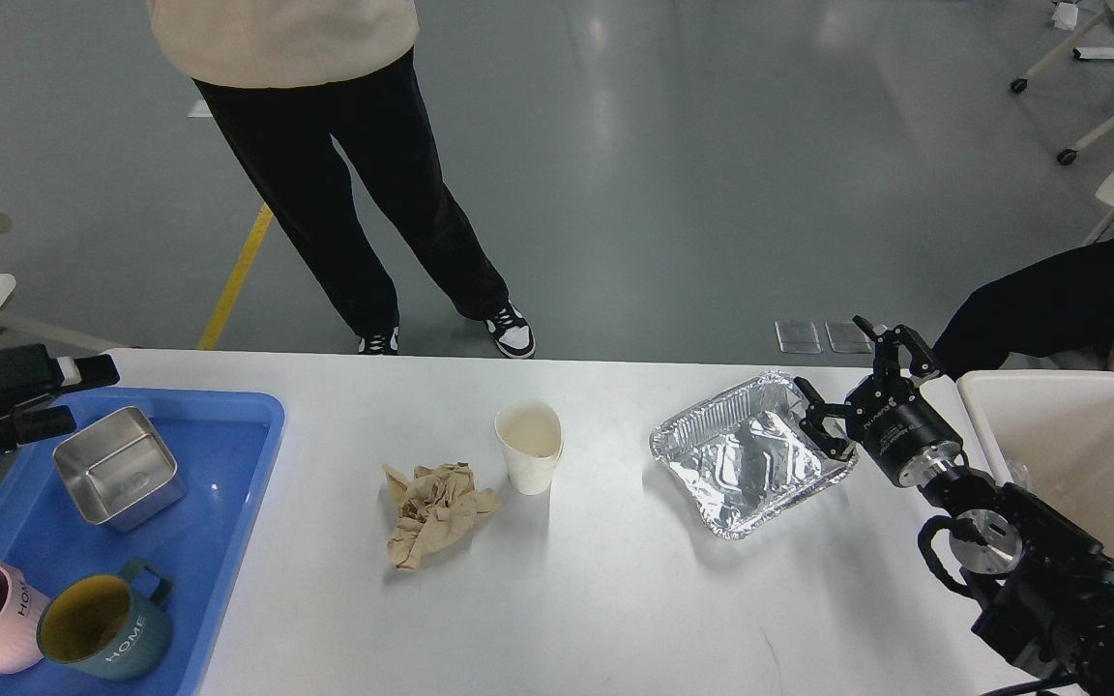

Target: Tidy desktop

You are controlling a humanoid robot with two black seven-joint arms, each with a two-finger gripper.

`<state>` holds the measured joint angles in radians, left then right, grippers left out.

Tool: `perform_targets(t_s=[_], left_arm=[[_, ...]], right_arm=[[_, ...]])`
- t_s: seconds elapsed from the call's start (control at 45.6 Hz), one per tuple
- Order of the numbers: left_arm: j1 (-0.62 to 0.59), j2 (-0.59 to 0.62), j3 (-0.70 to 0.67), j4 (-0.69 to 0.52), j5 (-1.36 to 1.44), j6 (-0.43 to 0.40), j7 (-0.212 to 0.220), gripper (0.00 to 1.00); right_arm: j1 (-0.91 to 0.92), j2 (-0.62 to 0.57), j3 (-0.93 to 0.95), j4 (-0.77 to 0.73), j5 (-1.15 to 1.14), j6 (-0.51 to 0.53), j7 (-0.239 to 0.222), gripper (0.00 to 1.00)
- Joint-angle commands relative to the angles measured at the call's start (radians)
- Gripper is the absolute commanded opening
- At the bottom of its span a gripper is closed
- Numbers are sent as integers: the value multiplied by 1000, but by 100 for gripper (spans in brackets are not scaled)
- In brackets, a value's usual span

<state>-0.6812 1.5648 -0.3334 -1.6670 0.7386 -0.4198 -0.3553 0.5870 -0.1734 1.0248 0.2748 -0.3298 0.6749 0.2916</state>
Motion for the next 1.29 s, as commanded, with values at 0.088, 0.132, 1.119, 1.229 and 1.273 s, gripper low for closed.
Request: perform_targets(t_s=[0.088, 0.132, 1.119, 1.229, 1.273], left_arm=[[-1, -3, -1, 0, -1, 9, 12, 96], [-1, -6, -1, 1, -1, 9, 12, 96], [5, -1083, -237, 978, -386, 6, 27, 99], [5, -1154, -246, 1029, -390, 18, 41, 99], [5, -1177, -251, 1056, -407, 18, 56, 99]], right_arm=[[2, 0, 0, 1, 0, 0, 0, 100], [2, 0, 0, 0, 0, 0, 0, 100], [8, -17, 1, 0, 1, -2, 0, 100], [8, -18, 11, -3, 3, -2, -2, 100], [8, -26, 14, -3, 5, -2, -2, 100]])
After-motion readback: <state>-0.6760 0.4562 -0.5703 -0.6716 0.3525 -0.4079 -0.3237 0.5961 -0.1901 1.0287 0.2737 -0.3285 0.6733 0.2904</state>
